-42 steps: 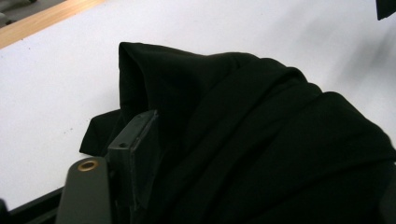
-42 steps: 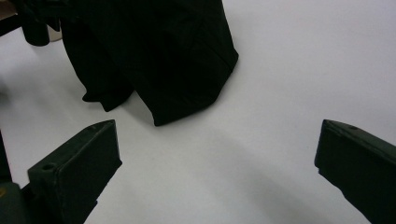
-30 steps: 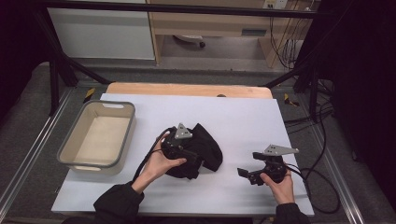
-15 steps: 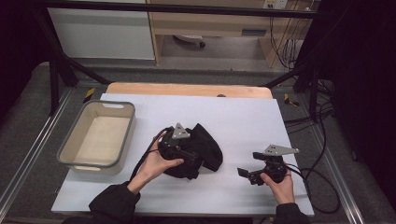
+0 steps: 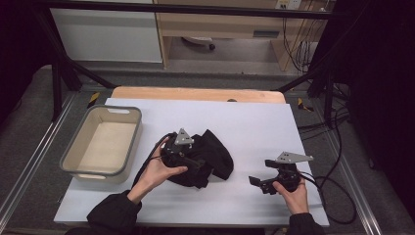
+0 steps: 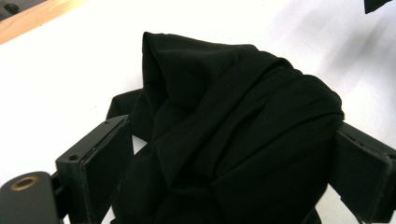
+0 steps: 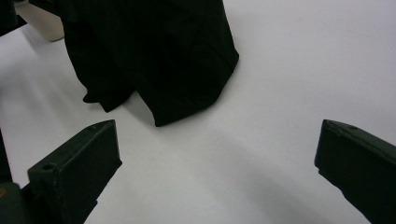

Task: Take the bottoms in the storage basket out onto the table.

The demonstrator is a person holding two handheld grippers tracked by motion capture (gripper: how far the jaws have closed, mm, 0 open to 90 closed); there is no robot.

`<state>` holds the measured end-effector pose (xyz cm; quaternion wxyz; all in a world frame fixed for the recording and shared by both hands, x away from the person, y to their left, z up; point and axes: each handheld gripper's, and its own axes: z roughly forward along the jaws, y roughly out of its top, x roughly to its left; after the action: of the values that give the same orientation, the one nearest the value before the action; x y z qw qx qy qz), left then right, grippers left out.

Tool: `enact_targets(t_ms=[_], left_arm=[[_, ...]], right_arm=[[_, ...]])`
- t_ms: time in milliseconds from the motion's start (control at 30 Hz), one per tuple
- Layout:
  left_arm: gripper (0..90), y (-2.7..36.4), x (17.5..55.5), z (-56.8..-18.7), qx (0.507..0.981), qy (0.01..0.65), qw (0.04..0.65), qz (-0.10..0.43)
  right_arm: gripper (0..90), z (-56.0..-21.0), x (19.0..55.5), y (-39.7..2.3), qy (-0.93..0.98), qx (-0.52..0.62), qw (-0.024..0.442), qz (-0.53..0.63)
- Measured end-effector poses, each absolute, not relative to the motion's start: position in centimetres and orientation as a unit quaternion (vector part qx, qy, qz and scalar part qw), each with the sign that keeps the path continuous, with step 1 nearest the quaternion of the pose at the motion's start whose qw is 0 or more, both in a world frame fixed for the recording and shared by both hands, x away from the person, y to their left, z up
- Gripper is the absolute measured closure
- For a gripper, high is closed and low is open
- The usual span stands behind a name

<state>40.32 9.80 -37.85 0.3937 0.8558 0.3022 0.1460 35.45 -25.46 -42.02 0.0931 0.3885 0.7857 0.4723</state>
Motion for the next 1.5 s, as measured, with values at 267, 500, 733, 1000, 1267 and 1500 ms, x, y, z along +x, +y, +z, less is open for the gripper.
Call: enact_targets(t_ms=[267,500,733,1000,1267,1500], left_arm=[[6.0,10.5,40.1,-37.5,0.854,0.302,0.396,0.148],[5.9,11.2,39.9,-37.3,0.853,0.303,0.398,0.150],[6.0,12.4,39.5,-37.2,0.850,0.304,0.401,0.155],[6.0,13.9,39.1,-37.4,0.847,0.309,0.401,0.164],[6.0,15.6,38.8,-37.4,0.841,0.317,0.404,0.172],[6.0,17.1,38.6,-37.6,0.837,0.327,0.402,0.176]], right_arm=[[0.6,-42.1,35.5,-25.4,0.786,0.388,0.093,0.472],[0.5,-42.1,35.5,-25.4,0.786,0.388,0.093,0.472],[0.6,-42.1,35.5,-25.4,0.786,0.389,0.092,0.471],[0.6,-42.0,35.5,-25.4,0.786,0.388,0.093,0.472],[0.6,-42.0,35.5,-25.4,0.786,0.389,0.093,0.471],[0.6,-42.0,35.5,-25.4,0.786,0.389,0.092,0.471]])
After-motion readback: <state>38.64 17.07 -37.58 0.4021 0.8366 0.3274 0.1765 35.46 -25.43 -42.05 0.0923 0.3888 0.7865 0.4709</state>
